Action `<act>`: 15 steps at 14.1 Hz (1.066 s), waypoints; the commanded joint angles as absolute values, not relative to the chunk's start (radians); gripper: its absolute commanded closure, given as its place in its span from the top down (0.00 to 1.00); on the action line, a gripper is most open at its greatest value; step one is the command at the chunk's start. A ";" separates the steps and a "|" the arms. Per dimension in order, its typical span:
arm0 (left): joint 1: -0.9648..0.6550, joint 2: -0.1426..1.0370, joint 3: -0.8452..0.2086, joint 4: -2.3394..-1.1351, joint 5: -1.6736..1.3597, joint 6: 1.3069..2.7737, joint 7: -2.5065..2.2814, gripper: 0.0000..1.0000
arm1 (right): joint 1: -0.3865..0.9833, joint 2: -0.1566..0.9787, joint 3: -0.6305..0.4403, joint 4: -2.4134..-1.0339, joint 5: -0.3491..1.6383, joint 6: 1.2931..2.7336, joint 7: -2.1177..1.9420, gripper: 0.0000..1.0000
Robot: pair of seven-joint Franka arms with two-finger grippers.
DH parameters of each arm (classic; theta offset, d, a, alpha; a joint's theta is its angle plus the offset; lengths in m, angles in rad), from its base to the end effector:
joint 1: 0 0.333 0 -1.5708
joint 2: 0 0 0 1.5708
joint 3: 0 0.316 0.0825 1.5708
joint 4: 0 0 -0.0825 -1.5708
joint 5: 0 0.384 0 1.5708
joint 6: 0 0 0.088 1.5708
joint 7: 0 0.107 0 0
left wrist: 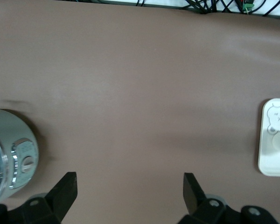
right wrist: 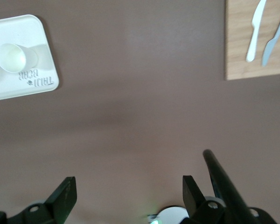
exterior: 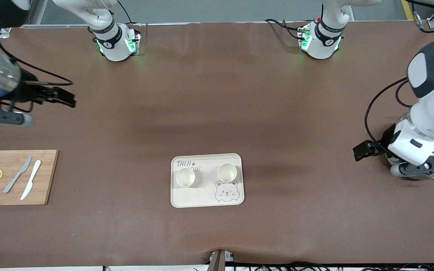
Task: Place white IKEA cup upright on tray with both arms
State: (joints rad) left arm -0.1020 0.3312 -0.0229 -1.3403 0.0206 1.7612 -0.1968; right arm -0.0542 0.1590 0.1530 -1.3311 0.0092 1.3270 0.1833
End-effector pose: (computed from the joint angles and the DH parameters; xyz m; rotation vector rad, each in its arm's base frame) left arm 0.6637 -0.0790 0.5498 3.1349 0.1105 0.1424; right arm 0.5744 0.0499 0.6263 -3.1180 0.1294 0.2569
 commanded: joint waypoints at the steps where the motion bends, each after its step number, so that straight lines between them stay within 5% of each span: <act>1: -0.074 0.275 -0.035 -1.370 0.035 1.727 -0.141 1.00 | -0.187 0.110 0.169 -1.390 0.002 1.362 0.010 1.00; 5: -0.055 0.258 -0.031 -1.361 0.031 1.707 -0.069 1.00 | -0.267 0.092 0.167 -1.457 -0.023 1.468 -0.112 1.00; 15: -0.021 0.250 -0.035 -1.284 0.000 1.643 -0.069 1.00 | -0.267 0.095 0.169 -1.456 -0.026 1.463 -0.101 1.00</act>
State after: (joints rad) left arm -0.0358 0.2583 -0.0233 -1.3033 0.0146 1.6741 -0.0822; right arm -0.2602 0.1273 0.1611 -1.4205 -0.0074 1.4534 -0.1041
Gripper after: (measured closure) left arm 0.000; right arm 0.000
